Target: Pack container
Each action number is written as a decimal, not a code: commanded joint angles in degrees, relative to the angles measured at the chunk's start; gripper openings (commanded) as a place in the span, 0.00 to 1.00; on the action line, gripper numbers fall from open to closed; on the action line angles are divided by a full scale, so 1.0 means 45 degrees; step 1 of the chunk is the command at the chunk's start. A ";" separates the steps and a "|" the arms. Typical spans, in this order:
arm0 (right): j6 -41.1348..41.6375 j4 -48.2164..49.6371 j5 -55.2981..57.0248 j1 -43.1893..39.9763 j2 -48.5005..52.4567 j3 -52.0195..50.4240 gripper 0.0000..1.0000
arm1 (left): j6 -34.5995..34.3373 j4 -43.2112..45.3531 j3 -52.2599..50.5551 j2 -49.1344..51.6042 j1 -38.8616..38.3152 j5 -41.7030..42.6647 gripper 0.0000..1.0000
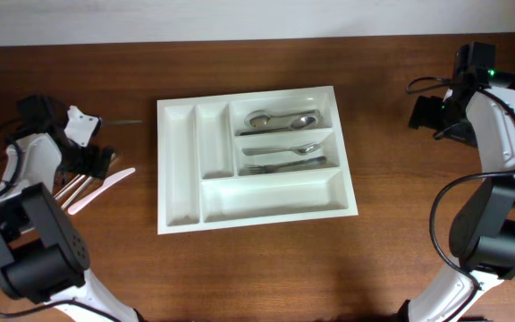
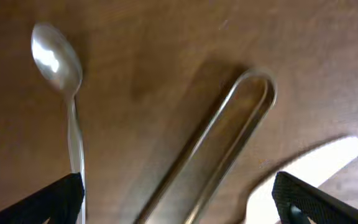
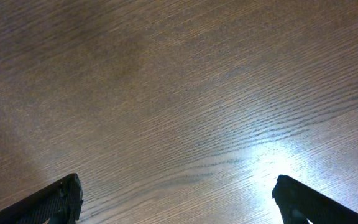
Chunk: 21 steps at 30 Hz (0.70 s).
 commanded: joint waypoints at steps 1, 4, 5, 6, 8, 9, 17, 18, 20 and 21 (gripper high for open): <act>0.0151 0.0010 0.0019 -0.0053 0.0058 0.0238 0.99 | 0.0568 0.0442 0.0160 0.0588 -0.0204 0.0525 1.00; 0.0151 0.0010 0.0019 -0.0053 0.0058 0.0238 0.99 | 0.0563 0.0559 0.0160 0.0860 -0.0282 0.0534 1.00; 0.0151 0.0010 0.0019 -0.0053 0.0058 0.0238 0.99 | 0.0563 0.0563 0.0160 0.0976 -0.0301 0.0525 0.98; 0.0151 0.0010 0.0019 -0.0053 0.0058 0.0238 0.99 | 0.0559 0.0563 0.0160 0.1015 -0.0301 0.0534 0.96; 0.0151 0.0010 0.0019 -0.0053 0.0058 0.0238 0.99 | 0.0559 0.0573 0.0160 0.1112 -0.0301 0.0529 0.94; 0.0151 0.0010 0.0019 -0.0053 0.0058 0.0238 0.99 | 0.0559 0.0573 0.0160 0.1122 -0.0301 0.0525 0.93; 0.0151 0.0010 0.0019 -0.0053 0.0058 0.0238 0.99 | 0.0559 0.0529 0.0160 0.1141 -0.0301 0.0525 0.61; 0.0151 0.0005 0.0019 -0.0053 0.0058 0.0238 0.99 | 0.0554 0.0505 0.0160 0.1141 -0.0301 0.0525 0.57; 0.0151 0.0010 0.0019 -0.0053 0.0058 0.0238 0.99 | 0.0554 0.0471 0.0160 0.1141 -0.0301 0.0529 0.57; 0.0151 0.0010 0.0019 -0.0053 0.0058 0.0238 0.99 | 0.0554 0.0466 0.0160 0.1141 -0.0301 0.0529 0.57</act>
